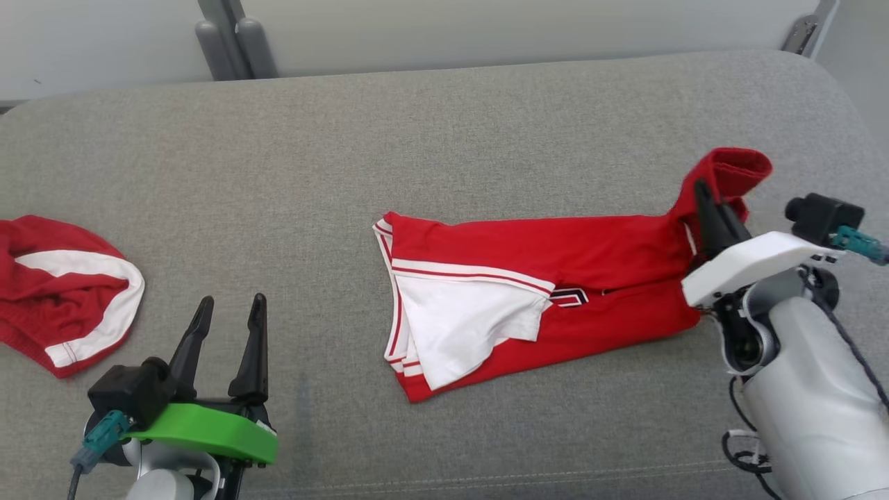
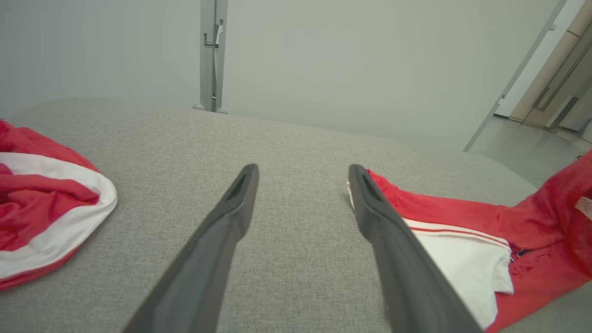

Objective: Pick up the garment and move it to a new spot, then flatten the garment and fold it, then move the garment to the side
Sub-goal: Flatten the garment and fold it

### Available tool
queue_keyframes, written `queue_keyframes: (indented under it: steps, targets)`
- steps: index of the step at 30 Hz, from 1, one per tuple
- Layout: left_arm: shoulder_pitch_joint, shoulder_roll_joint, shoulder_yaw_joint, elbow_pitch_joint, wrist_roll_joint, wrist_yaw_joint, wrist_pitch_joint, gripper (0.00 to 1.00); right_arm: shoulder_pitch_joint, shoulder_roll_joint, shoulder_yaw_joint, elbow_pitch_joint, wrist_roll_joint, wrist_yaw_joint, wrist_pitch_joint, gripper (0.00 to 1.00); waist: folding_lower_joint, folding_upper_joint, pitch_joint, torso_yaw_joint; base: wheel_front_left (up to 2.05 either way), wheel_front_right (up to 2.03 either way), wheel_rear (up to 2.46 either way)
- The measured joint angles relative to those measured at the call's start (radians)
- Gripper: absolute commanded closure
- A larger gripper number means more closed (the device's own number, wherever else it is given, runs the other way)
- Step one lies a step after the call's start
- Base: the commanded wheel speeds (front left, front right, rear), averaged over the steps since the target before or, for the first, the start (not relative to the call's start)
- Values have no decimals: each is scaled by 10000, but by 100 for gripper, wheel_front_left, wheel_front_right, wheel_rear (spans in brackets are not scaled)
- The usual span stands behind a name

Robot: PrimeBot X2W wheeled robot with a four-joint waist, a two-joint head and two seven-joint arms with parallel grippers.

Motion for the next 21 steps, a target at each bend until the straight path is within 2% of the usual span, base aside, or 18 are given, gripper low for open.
queue_keyframes:
  steps: [9, 21]
  targets:
    - [1, -29, -75, 104, -13, 0, 0, 0, -1, 1043, 1668, -646, -182, 42, 27, 100, 0, 0, -156, 443, 0, 0, 0]
    - [4, -132, -127, 184, -81, 0, 0, 0, 537, 1091, 2899, -548, 349, 42, 265, 100, 0, 0, -307, 1338, 0, 0, 0]
